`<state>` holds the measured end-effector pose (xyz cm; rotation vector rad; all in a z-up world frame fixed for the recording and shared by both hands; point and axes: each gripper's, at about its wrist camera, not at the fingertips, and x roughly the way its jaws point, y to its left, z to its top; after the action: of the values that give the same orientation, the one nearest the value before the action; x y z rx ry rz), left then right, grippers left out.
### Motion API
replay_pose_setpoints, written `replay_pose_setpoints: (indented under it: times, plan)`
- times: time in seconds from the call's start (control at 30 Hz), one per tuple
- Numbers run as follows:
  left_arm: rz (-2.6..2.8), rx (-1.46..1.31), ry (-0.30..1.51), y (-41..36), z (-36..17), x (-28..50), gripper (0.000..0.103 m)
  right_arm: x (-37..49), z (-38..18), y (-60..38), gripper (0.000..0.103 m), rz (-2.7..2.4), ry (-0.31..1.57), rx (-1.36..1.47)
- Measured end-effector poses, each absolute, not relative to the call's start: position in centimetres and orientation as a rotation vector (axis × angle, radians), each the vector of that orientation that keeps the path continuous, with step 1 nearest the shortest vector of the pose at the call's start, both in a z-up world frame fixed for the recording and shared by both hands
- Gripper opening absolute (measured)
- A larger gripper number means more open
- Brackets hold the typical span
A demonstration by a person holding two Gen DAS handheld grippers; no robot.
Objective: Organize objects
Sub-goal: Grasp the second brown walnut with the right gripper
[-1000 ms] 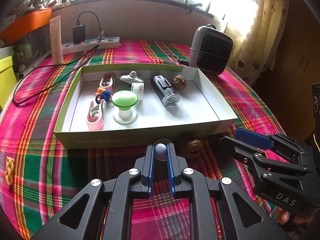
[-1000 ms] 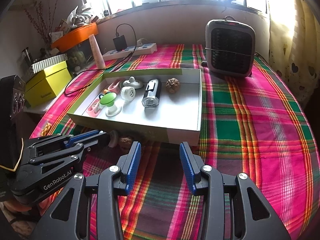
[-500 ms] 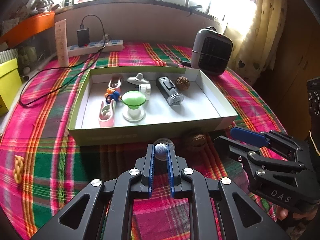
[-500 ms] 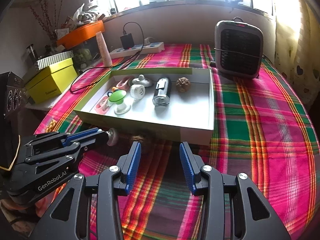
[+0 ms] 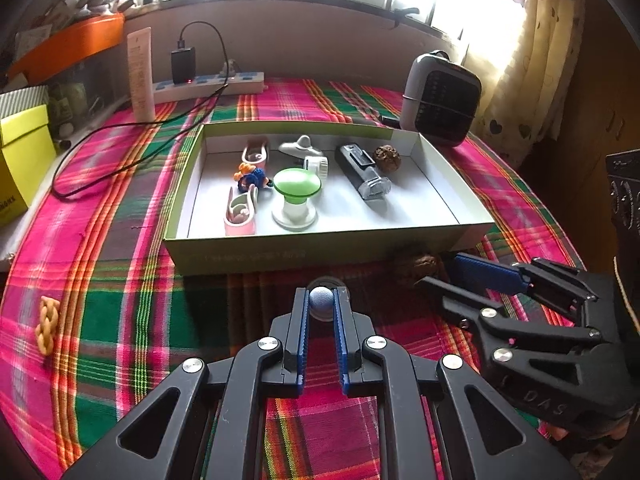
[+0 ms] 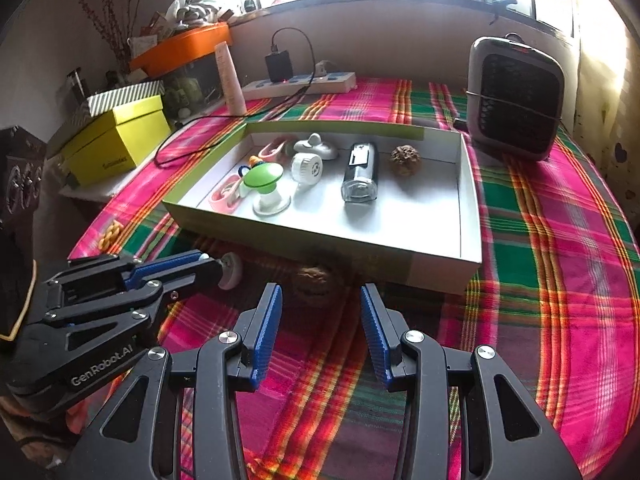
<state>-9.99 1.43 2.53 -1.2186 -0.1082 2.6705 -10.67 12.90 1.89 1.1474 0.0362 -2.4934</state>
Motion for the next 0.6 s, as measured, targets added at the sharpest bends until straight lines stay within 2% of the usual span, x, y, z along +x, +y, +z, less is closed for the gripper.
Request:
replay_pose_setpoints:
  times: [0.6]
  plan:
    - [2.669, -1.215, -0.118, 1.4, 2.5, -10.2, 0.011, -12.2, 1.0, 12.2, 0.042, -2.489, 0.053, 1.201]
